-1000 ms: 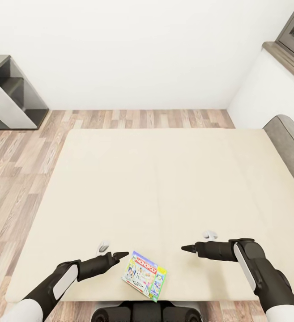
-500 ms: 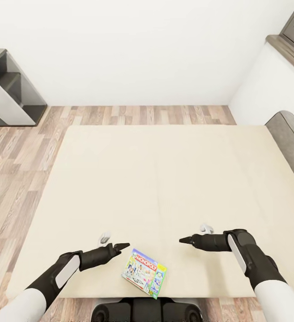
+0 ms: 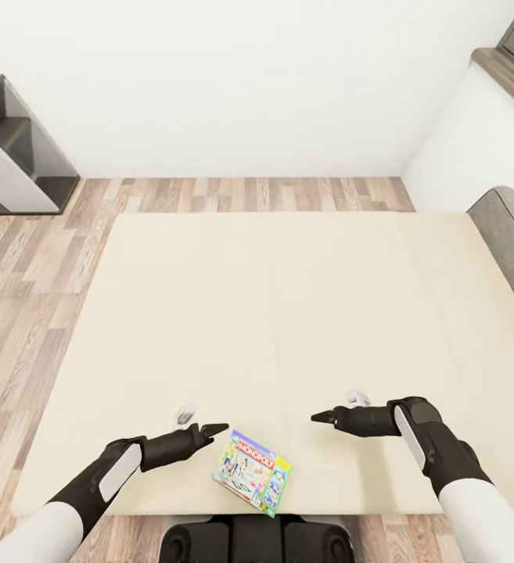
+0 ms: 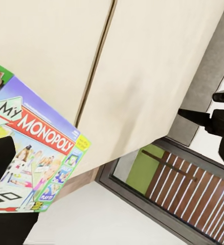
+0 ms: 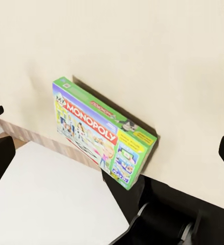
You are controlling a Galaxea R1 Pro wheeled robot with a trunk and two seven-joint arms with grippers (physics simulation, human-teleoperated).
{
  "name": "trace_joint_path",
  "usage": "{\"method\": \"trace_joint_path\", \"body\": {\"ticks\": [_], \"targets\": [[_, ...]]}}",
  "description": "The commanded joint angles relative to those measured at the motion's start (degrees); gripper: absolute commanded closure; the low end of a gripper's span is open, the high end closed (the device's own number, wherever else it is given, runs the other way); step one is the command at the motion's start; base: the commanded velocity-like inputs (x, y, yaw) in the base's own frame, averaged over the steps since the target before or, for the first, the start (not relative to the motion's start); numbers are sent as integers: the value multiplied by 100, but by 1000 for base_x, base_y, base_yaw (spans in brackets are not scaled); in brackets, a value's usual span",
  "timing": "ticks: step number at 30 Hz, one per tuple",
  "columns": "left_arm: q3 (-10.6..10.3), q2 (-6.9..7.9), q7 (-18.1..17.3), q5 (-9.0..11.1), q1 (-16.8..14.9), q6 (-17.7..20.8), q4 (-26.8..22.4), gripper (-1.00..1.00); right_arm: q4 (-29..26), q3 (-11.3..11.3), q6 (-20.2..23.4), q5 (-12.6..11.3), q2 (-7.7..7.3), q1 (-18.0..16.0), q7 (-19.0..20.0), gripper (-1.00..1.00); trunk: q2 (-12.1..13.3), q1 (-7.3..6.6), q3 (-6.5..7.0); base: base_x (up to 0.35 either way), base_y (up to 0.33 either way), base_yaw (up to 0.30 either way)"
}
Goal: Put all the toys in the child's room - the three board games (two on the bed and one on the table), the two jigsaw puzzles on the table, and the tennis ball on the table - inside the toy box on the table in the child's room.
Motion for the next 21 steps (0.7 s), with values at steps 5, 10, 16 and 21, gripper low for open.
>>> {"method": "trace_joint_path", "body": {"ticks": [5, 10, 16, 21], "targets": [[-22, 6, 19, 48, -5, 53, 10, -100, 30, -5, 43, -48, 5, -21, -20, -100, -9, 3, -53, 0, 0, 0], [-20, 7, 28, 42, -4, 59, 28, -100, 46, 2, 42, -51, 10, -31, -22, -100, -9, 3, -100, 0, 0, 0], [-19, 3, 43, 32, -2, 63, 56, -100, 55, 37, 35, -51, 30, -37, -23, -100, -9, 3, -155, 0, 0, 0], [-22, 1, 107, 25, -1, 64, 87, -100, 62, 66, 33, -49, 48, -39, -24, -100, -9, 3, -202, 0, 0, 0]]}}
